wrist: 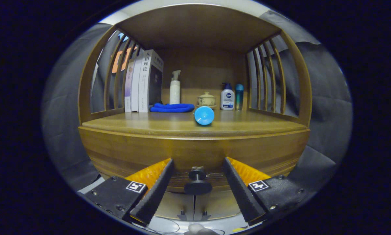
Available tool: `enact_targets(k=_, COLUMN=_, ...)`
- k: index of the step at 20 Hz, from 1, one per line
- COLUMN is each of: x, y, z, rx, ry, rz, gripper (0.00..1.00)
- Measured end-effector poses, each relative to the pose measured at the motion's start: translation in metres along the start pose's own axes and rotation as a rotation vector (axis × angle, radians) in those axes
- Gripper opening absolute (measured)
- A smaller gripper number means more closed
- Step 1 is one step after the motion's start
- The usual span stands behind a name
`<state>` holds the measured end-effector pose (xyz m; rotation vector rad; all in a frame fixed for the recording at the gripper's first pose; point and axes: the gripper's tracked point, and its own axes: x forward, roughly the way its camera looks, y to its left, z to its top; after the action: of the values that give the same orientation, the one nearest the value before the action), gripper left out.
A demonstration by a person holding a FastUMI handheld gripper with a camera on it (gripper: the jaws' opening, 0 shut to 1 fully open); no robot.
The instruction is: Pull open the drawer, take out the items inside it, and place them on the countertop above the cabinet.
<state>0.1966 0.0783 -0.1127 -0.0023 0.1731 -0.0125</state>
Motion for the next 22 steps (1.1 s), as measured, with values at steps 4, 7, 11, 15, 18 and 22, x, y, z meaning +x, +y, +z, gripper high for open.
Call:
enact_targets(k=4, x=0.0, y=-0.002, z=-0.022, rx=-0.029, ry=0.099, rz=-0.009, gripper=0.99)
enact_targets(k=7, x=-0.004, y=-0.002, z=-0.008, rx=0.027, ry=0.088, rz=0.003, gripper=0.99)
enact_targets(k=11, x=-0.043, y=-0.017, z=0.029, rx=-0.011, ry=-0.01, rz=-0.001, gripper=0.99)
enact_targets(k=15, x=-0.106, y=-0.022, z=0.058, rx=-0.033, ry=-0.093, rz=0.029, gripper=0.99)
enact_targets(k=18, x=-0.153, y=-0.02, z=0.066, rx=-0.029, ry=-0.125, rz=0.065, gripper=0.99)
enact_targets(k=22, x=-0.201, y=-0.027, z=0.068, rx=-0.006, ry=-0.159, rz=0.088, gripper=0.99)
